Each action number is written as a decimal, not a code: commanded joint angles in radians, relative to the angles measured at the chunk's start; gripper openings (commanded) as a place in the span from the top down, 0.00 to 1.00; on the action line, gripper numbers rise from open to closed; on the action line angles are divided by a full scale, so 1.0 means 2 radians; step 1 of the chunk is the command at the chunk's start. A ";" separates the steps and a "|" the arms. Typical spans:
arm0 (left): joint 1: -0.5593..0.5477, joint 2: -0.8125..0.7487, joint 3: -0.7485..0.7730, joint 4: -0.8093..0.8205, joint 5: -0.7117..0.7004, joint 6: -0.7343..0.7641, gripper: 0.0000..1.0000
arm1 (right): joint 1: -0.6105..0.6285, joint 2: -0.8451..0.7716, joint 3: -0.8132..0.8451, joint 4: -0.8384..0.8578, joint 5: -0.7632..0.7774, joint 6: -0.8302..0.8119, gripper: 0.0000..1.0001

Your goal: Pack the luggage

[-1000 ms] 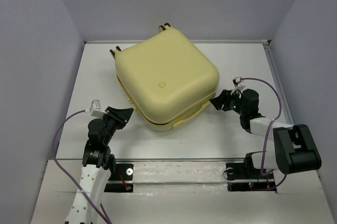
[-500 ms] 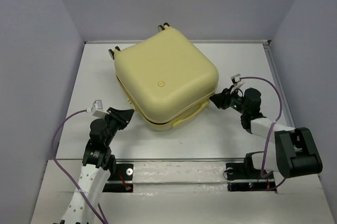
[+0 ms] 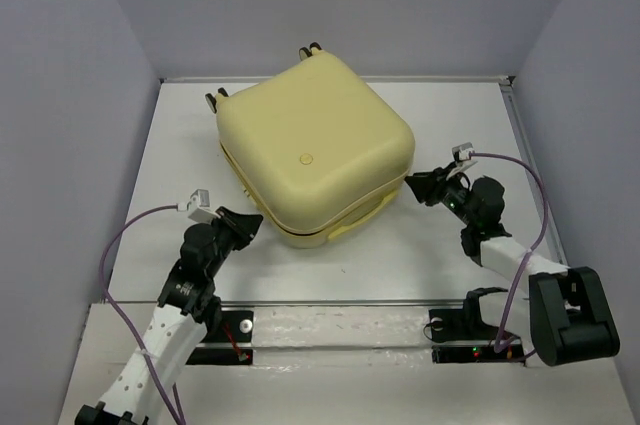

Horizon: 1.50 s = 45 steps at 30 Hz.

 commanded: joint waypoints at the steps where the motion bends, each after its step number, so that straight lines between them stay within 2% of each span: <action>1: -0.044 0.025 0.016 0.014 -0.041 0.019 0.81 | 0.003 0.042 0.020 0.063 0.014 0.002 0.58; 2: -0.053 0.029 0.016 0.014 -0.042 0.018 0.81 | 0.003 0.052 0.025 0.073 0.005 0.004 0.53; 5: -0.089 0.027 0.007 0.007 -0.079 0.002 0.82 | 0.003 0.086 0.031 0.094 -0.016 0.011 0.50; 8: -0.113 0.009 -0.002 -0.003 -0.097 -0.014 0.82 | -0.001 0.109 0.034 0.116 -0.047 0.013 0.50; 12: -0.125 0.012 -0.002 -0.004 -0.103 -0.019 0.82 | -0.001 0.121 0.031 0.129 -0.039 0.012 0.52; 20: -0.152 0.036 0.013 0.014 -0.123 -0.020 0.83 | -0.001 0.127 0.042 0.108 0.000 0.008 0.77; 22: -0.158 0.041 0.012 0.023 -0.123 -0.020 0.83 | -0.001 0.125 0.043 0.100 0.002 0.009 0.93; 27: -0.178 0.071 0.009 0.075 -0.123 -0.022 0.83 | 0.011 0.119 0.033 0.101 -0.021 0.030 0.93; 30: -0.191 0.096 0.011 0.107 -0.133 -0.027 0.83 | 0.066 0.089 0.021 0.077 0.014 0.040 0.93; 34: -0.201 0.120 0.021 0.141 -0.139 -0.022 0.83 | 0.205 0.038 0.042 -0.067 0.116 0.012 0.93; 37: -0.208 0.141 0.033 0.154 -0.145 -0.017 0.83 | 0.252 0.000 0.051 -0.153 0.159 0.024 0.93; 42: -0.215 0.167 0.039 0.192 -0.147 -0.017 0.83 | 0.331 -0.038 0.047 -0.227 0.170 0.059 0.93; 45: -0.218 0.190 0.044 0.211 -0.148 -0.017 0.83 | 0.408 -0.012 0.065 -0.284 0.190 0.067 0.93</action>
